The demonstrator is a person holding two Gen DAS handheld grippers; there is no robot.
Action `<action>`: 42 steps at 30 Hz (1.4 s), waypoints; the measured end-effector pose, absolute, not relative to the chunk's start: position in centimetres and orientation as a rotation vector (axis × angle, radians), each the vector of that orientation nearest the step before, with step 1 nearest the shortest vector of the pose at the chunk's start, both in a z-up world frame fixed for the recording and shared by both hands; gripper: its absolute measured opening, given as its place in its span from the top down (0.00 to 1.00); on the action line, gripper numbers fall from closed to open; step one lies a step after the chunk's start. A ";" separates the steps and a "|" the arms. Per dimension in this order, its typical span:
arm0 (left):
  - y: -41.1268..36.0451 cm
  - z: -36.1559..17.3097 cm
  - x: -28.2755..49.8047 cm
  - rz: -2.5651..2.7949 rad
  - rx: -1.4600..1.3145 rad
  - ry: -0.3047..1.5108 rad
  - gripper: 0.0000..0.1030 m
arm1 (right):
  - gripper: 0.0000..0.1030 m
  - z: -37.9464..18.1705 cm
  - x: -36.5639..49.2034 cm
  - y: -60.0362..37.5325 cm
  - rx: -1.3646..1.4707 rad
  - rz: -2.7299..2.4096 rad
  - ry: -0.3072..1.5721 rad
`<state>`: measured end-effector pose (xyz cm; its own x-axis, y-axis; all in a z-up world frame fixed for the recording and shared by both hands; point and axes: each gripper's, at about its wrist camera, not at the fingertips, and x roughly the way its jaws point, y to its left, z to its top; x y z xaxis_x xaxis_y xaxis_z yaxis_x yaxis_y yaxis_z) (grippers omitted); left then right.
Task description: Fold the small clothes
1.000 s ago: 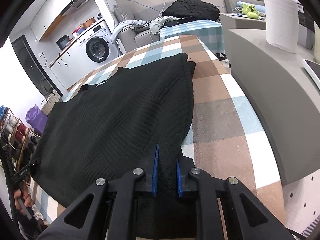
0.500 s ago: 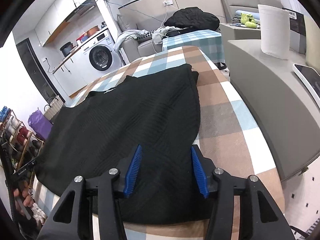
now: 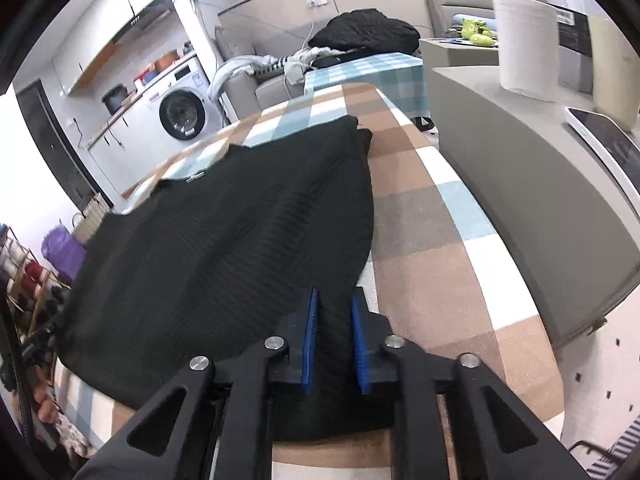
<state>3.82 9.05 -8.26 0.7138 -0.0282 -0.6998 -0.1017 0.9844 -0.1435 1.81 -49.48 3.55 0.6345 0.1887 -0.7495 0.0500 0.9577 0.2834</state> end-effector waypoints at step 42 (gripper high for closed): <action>3.6 -8.1 1.3 -0.157 -0.155 0.794 0.34 | 0.52 1.8 -3.0 -48.2 0.749 0.264 0.929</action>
<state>1.30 3.61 -8.07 0.6907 -0.1983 -0.6955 0.0817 0.9769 -0.1974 -3.03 -48.22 1.84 0.5891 0.5095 -0.6272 0.1034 0.7223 0.6838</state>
